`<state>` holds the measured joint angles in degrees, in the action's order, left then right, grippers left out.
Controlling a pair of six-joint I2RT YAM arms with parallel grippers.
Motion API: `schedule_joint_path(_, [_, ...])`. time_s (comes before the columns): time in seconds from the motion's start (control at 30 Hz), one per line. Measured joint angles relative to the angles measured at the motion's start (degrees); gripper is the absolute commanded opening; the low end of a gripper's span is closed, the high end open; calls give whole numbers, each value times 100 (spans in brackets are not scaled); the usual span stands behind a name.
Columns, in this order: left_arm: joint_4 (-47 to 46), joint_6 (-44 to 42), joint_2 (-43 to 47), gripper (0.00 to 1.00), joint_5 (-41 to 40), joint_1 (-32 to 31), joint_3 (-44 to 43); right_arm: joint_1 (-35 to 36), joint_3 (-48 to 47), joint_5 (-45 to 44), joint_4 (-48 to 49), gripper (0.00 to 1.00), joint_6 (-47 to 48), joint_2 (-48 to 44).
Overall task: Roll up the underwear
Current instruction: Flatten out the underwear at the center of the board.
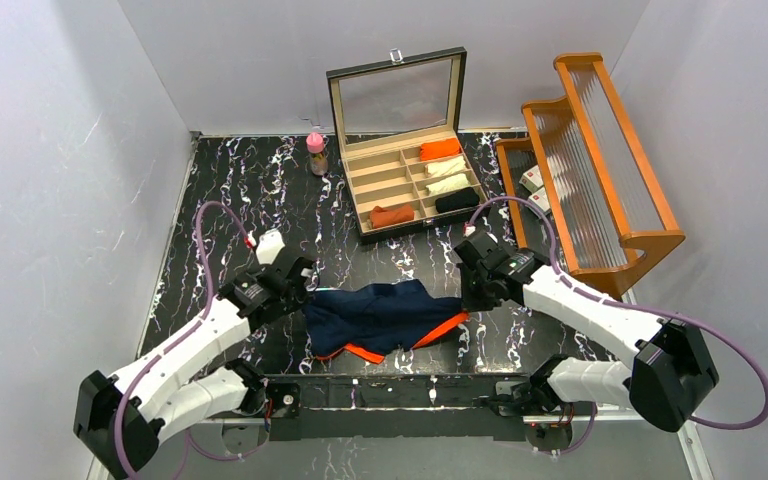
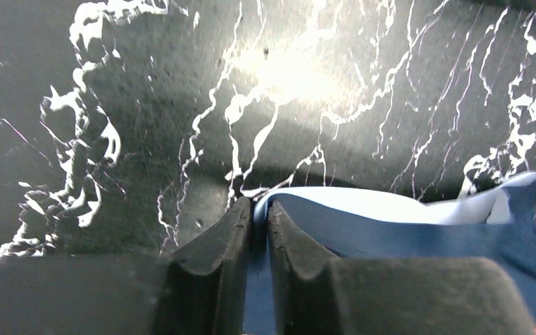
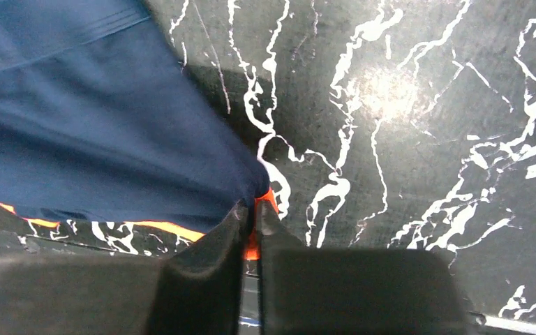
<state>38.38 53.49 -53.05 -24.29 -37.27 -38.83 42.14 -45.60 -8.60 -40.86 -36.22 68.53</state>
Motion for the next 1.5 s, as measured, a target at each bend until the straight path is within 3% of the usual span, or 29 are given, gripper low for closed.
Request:
schedule_joint_path(0.03, [11,-137,-112,33,-79,10,-108,-1,-15,-6,-56,61,-55,-8])
schedule_joint_path(0.07, [12,-278,-236,34,-144,27,-223,-1,-41,-22,-116,64,-87,-2])
schedule_joint_path(0.23, [1,-718,-993,37,-227,141,-651,-3,-464,-139,-273,66,148,455])
schedule_joint_path(0.43, [11,-873,-1150,77,55,261,-624,-7,-1350,452,126,60,514,1183])
schedule_joint_path(0.53, [-48,-923,-825,84,472,906,-473,36,-1463,1115,663,58,486,1206])
schedule_joint_path(0.67, [-132,-1097,-420,91,1135,2439,-189,447,-1940,1503,1204,59,342,1717])
schedule_joint_path(0.9, [-163,-1269,-403,94,2183,3969,-102,1524,-3533,1064,1565,62,228,3452])
schedule_joint_path(1.1, [-179,-1320,-386,95,2574,5039,-102,1987,-4814,421,1437,62,166,4775])
schedule_joint_path(1.2, [-130,-1362,-313,95,2605,5354,-105,2168,-5316,90,1256,61,157,5281])
schedule_joint_path(1.5, [-35,-1455,31,95,2398,5446,-105,2515,-6562,-686,751,52,168,6267])
